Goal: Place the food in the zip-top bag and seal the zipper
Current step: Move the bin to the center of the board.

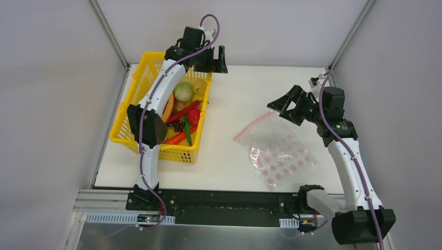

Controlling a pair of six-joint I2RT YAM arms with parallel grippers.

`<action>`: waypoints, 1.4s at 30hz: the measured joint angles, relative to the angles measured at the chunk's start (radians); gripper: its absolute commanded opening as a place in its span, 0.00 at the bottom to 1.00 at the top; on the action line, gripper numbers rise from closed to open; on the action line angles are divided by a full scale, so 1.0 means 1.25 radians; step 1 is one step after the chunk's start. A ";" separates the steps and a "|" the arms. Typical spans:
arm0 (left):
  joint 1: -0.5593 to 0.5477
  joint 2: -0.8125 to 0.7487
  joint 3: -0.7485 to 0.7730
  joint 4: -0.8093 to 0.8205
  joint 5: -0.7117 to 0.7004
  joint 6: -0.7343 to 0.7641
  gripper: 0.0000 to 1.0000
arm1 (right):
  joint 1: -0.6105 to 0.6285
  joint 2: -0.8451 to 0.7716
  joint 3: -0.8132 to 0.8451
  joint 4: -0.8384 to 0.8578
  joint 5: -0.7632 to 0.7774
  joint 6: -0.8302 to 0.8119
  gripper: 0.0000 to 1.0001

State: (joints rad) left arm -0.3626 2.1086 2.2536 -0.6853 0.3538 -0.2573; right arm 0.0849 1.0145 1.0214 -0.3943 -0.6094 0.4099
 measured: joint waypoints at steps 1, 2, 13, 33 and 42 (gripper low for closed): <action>-0.013 0.010 0.016 -0.009 -0.003 0.009 0.93 | 0.000 -0.002 0.000 -0.004 0.012 -0.002 0.98; -0.024 0.018 0.034 -0.018 0.005 0.014 0.94 | 0.000 -0.003 -0.001 -0.006 0.024 -0.003 0.98; -0.171 0.067 0.118 -0.028 0.078 0.058 0.96 | 0.000 -0.053 -0.039 -0.012 0.101 -0.005 0.98; -0.156 -1.035 -0.770 0.149 -0.145 -0.005 0.98 | 0.162 0.013 -0.199 0.178 -0.086 0.079 0.98; -0.156 -1.281 -1.018 -0.011 -0.086 -0.075 0.97 | 0.385 0.114 -0.261 0.319 0.028 0.178 0.98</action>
State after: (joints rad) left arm -0.5571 0.5072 0.9810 -0.6987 0.2466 -0.3515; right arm 0.5667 1.1576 0.6956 0.0040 -0.5743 0.6323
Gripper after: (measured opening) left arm 0.971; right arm 0.985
